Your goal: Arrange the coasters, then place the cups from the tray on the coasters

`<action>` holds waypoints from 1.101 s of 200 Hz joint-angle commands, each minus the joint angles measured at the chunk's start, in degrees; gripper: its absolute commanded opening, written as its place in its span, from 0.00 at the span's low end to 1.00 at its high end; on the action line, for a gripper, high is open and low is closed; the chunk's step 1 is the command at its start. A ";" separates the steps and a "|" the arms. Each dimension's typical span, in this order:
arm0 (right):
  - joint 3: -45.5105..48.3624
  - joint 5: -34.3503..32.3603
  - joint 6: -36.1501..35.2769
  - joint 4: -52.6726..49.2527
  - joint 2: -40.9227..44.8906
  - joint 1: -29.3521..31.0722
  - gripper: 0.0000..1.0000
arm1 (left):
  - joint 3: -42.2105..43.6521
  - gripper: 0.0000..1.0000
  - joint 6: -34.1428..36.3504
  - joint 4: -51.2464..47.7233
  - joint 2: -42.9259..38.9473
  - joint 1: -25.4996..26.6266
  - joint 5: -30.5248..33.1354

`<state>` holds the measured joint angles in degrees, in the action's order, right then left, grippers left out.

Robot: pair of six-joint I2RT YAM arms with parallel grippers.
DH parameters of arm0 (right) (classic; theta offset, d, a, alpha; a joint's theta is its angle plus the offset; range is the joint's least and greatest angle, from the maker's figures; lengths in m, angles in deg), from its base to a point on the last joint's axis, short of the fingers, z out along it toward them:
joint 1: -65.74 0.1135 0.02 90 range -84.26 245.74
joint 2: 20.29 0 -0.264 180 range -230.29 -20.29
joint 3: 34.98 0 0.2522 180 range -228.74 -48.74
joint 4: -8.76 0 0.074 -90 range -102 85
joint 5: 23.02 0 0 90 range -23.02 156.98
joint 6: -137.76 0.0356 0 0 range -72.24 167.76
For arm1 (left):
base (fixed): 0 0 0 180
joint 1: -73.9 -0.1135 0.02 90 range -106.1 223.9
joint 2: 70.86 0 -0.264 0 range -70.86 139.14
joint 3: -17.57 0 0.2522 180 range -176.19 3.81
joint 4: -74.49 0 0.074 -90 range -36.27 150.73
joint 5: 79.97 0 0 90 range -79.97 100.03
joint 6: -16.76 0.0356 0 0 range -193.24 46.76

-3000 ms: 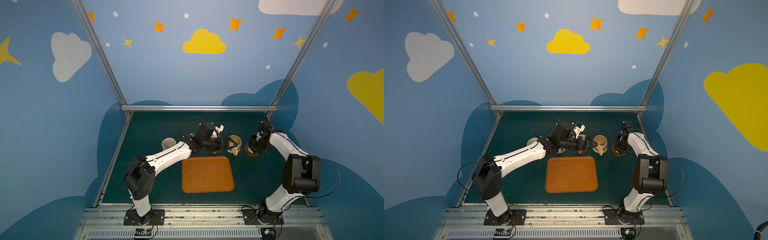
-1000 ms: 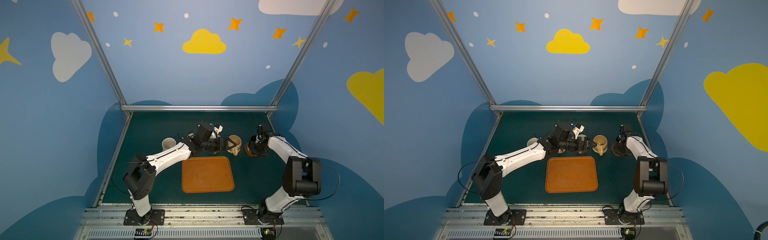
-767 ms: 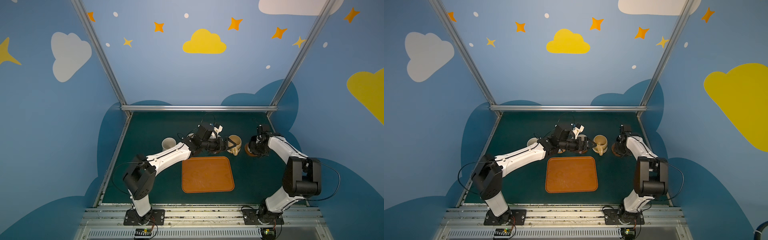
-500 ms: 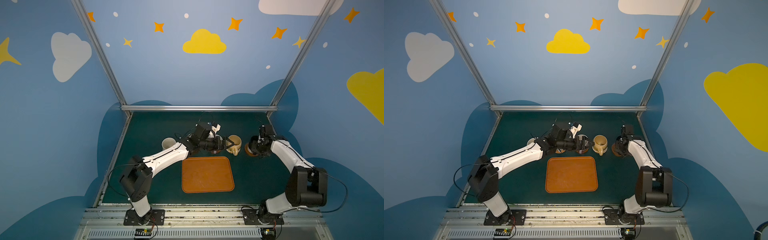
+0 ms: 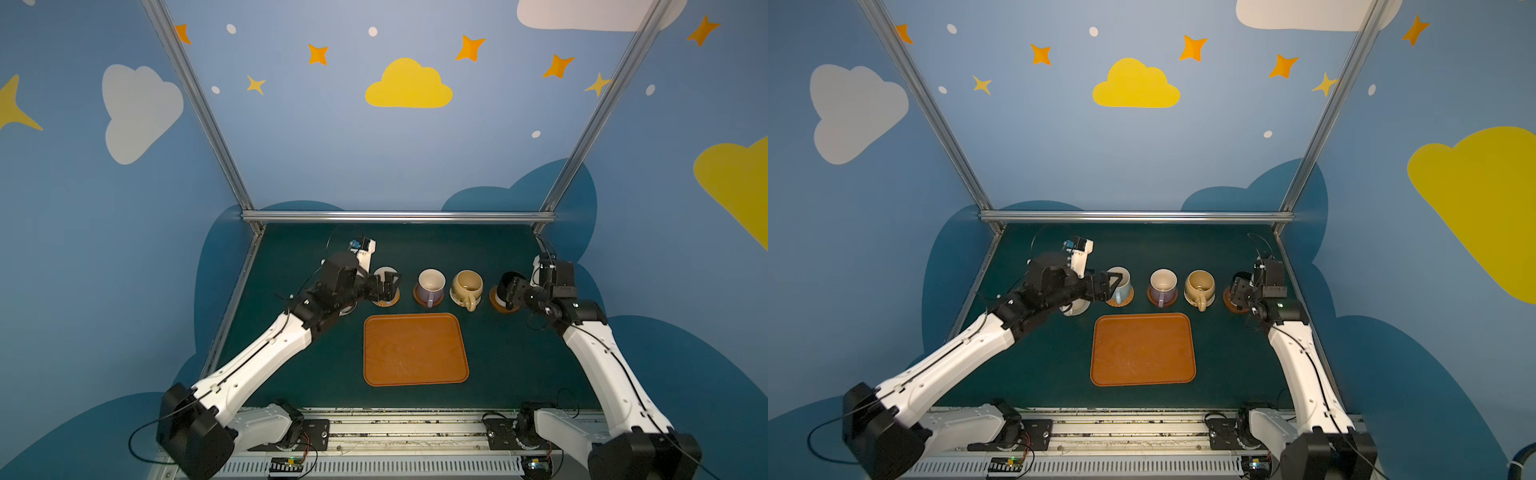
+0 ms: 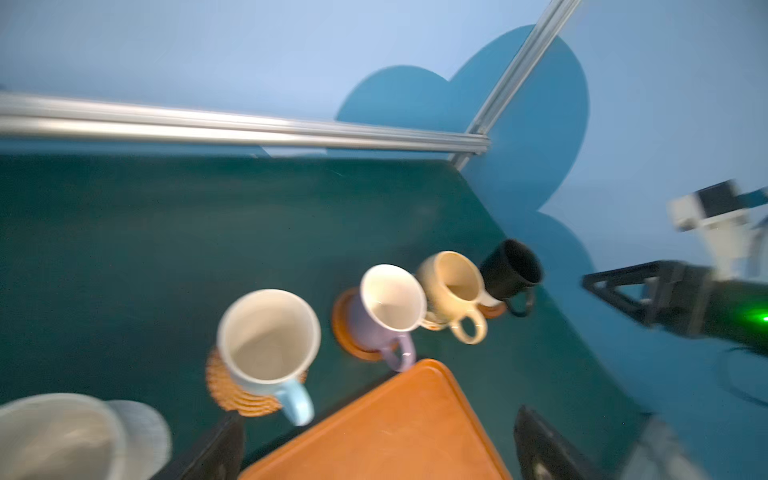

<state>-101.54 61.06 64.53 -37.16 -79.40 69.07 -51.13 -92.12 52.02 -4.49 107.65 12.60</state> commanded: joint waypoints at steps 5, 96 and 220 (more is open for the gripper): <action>8.46 1.76 0.47 11.76 6.74 0.18 0.88 | 14.53 1.00 17.47 12.46 -6.70 -2.77 16.57; 24.74 -1.30 -6.25 34.44 3.35 0.08 0.87 | 28.20 1.00 22.92 30.31 0.64 -19.10 23.36; 23.79 -3.18 -11.64 51.89 -15.06 -0.69 0.87 | 34.86 1.00 18.99 60.06 20.56 -30.10 11.21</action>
<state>-76.86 57.20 54.72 9.66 -92.93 68.81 -18.85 -73.78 107.47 11.33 77.80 25.56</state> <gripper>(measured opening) 0.868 0.996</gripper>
